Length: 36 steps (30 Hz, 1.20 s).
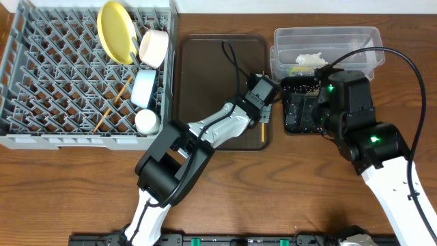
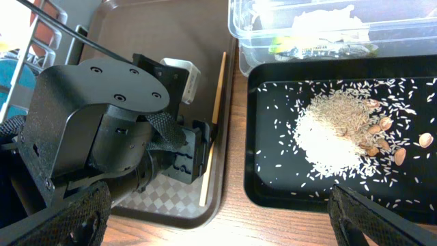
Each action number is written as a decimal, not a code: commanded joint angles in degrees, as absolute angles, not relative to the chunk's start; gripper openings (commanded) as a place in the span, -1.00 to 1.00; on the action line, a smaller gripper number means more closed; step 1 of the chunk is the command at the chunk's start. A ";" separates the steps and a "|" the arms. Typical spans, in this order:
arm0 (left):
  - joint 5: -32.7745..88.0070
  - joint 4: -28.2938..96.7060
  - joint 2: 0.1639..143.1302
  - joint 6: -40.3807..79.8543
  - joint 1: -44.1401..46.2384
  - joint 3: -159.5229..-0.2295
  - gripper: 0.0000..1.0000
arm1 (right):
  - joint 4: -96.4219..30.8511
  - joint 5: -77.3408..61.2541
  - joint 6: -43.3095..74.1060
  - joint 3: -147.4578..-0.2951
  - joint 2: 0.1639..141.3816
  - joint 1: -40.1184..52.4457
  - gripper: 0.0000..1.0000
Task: Sort waste into correct bins and load items into the dishwasher
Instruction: 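Close the left gripper on the last wooden chopstick and lift, then carry the chopstick left and lower it into the rack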
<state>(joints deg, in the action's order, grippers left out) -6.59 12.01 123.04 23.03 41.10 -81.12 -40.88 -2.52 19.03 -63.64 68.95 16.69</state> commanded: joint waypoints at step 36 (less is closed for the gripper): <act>-20.67 15.40 110.80 13.65 35.22 -80.12 -0.85 | -40.77 -1.72 19.22 -63.99 69.04 16.40 0.98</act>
